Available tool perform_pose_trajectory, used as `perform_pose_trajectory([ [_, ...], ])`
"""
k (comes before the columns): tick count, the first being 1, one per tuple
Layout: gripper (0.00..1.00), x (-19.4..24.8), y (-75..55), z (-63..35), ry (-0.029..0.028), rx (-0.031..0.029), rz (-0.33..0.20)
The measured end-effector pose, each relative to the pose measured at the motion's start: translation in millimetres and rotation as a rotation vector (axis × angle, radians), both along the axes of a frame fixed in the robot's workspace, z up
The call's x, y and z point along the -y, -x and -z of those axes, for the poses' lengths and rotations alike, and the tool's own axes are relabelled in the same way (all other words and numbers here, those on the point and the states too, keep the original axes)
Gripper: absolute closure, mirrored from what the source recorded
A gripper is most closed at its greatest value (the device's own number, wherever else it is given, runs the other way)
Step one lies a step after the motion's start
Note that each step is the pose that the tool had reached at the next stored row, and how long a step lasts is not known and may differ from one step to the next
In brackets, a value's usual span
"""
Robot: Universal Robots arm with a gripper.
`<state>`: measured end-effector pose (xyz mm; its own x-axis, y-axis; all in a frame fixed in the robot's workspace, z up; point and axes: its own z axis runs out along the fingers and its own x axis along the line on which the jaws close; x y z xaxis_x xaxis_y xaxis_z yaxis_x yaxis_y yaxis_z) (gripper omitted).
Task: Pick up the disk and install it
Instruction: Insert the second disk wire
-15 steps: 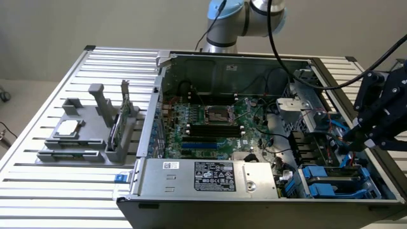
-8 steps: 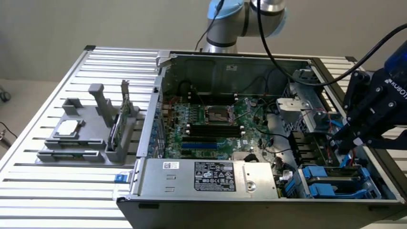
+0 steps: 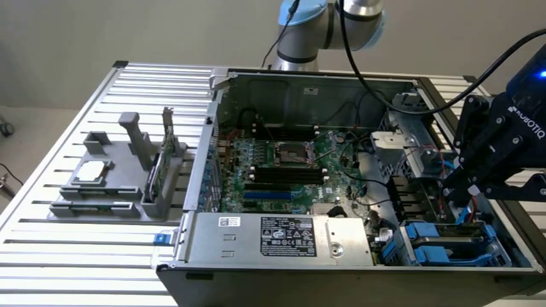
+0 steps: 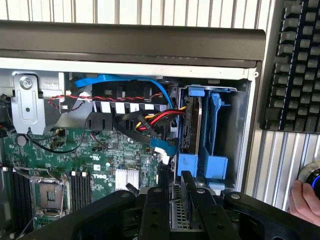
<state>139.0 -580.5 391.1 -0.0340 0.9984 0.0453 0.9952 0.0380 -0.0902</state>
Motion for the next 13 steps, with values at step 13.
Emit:
perform_pose_trajectory([
  [13, 0.75, -2.7, -0.8, 0.6, 0.0064, 0.0024, 0.000],
])
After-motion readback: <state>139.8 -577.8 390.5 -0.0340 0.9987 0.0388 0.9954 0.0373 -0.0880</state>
